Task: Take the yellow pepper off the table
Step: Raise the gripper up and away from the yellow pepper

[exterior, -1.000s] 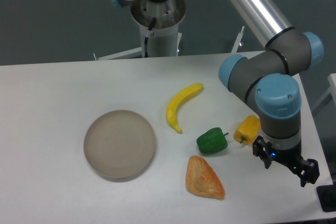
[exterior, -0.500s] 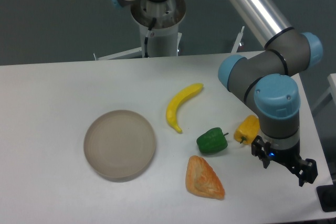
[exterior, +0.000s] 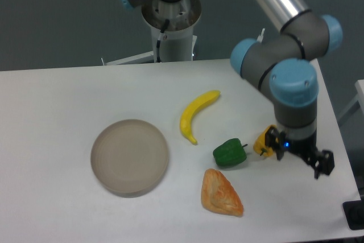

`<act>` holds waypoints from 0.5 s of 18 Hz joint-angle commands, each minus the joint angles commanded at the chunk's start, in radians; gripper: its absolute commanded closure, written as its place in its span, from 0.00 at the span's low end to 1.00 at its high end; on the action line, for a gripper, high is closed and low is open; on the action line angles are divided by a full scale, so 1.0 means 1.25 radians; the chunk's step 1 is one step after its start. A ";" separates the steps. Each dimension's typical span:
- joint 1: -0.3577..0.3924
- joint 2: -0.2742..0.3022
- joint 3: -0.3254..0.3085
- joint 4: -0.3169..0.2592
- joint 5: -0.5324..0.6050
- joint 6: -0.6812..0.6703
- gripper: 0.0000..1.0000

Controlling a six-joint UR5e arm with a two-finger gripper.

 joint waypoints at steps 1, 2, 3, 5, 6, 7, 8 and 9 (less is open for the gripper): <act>0.016 0.009 -0.001 -0.025 -0.022 0.011 0.00; 0.034 0.014 -0.005 -0.044 -0.037 0.027 0.00; 0.053 0.017 -0.013 -0.056 -0.047 0.053 0.00; 0.106 0.025 -0.038 -0.059 -0.072 0.132 0.00; 0.141 0.025 -0.056 -0.059 -0.146 0.140 0.00; 0.158 0.025 -0.067 -0.062 -0.193 0.140 0.00; 0.169 0.026 -0.080 -0.067 -0.211 0.140 0.00; 0.176 0.025 -0.088 -0.067 -0.216 0.130 0.00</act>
